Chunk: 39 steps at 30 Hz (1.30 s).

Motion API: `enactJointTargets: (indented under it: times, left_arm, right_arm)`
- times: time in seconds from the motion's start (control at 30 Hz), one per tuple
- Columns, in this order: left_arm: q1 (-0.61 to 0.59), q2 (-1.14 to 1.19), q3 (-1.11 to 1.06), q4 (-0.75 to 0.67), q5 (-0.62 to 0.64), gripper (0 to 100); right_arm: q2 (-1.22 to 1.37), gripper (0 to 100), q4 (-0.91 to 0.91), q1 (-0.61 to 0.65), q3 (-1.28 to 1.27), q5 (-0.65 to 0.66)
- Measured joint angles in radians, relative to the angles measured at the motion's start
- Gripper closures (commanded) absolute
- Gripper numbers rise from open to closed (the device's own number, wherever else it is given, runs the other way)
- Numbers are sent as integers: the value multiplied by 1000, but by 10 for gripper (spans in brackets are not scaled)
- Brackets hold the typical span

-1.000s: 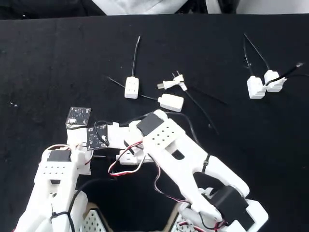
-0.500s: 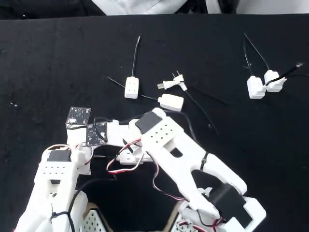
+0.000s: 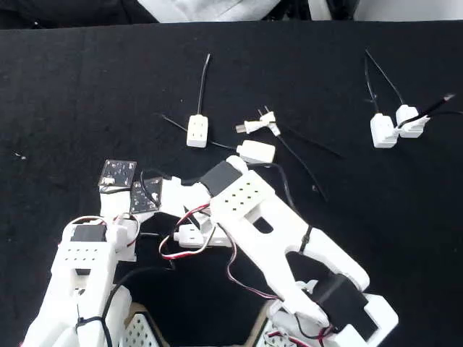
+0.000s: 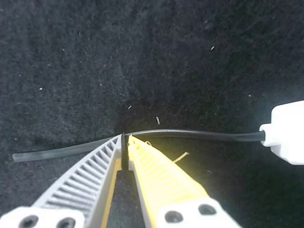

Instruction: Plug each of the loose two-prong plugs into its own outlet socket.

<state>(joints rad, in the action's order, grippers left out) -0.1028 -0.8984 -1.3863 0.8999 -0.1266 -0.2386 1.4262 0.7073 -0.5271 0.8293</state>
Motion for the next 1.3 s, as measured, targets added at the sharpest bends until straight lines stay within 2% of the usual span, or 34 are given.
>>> enactJointTargets:
  times: [0.2, 0.33, 0.47, 0.63, 0.9, 1.17, 1.3]
  left_arm:
    - [0, 0, 0, 0, 0, 970]
    - [-2, 0, 0, 0, 0, 970]
    - [-5, 0, 0, 0, 0, 970]
    - [-5, 0, 0, 0, 0, 970]
    - [-18, 0, 0, 0, 0, 970]
    - [-143, 0, 17, 0, 201, 967]
    - [-226, 0, 38, 0, 261, 967]
  right_arm:
    - [-158, 730, 3, 3, 0, -21]
    - [-176, 730, -11, 51, -23, -126]
    - [-175, 730, -101, 69, -98, -192]
    - [-155, 728, -190, 75, -126, -199]
    - [-149, 727, -219, 78, -135, -204]
    - [-149, 727, -247, 78, -149, -204]
    - [-149, 729, -247, 78, -149, -204]
